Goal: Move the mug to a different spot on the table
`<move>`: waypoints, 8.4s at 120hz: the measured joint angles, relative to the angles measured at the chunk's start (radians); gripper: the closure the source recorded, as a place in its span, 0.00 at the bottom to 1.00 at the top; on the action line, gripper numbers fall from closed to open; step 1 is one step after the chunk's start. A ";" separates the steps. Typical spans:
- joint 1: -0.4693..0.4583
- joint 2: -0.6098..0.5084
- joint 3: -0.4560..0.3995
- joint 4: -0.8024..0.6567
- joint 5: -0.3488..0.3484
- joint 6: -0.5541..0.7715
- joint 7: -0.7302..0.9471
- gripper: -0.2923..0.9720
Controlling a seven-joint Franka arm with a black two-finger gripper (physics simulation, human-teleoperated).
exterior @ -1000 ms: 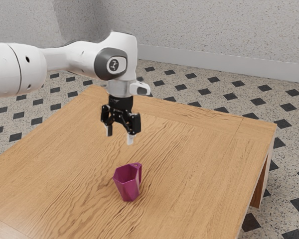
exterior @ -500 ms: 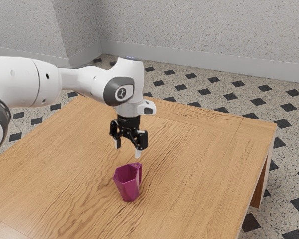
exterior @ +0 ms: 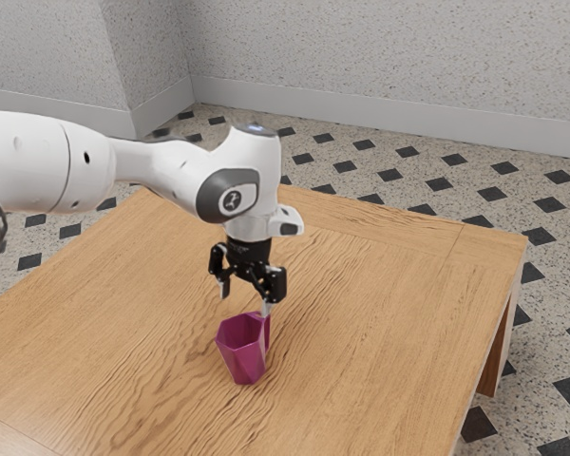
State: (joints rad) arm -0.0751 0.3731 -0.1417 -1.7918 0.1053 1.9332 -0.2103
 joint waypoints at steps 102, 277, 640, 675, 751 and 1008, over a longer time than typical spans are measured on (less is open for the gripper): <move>-0.002 -0.008 -0.079 -0.055 0.005 0.045 -0.124 0.23; -0.001 0.043 -0.081 -0.074 0.110 0.129 -0.026 0.50; 0.009 -0.057 -0.044 -0.112 0.486 -0.067 0.070 0.81; 0.030 -0.139 0.033 -0.198 0.391 0.235 0.171 0.83; 0.036 -0.133 0.161 -0.226 -0.162 0.483 0.663 0.82; 0.045 -0.014 0.131 -0.145 0.516 0.308 0.836 0.81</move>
State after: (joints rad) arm -0.0304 0.3587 -0.0108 -1.9366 0.6212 2.2412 0.6254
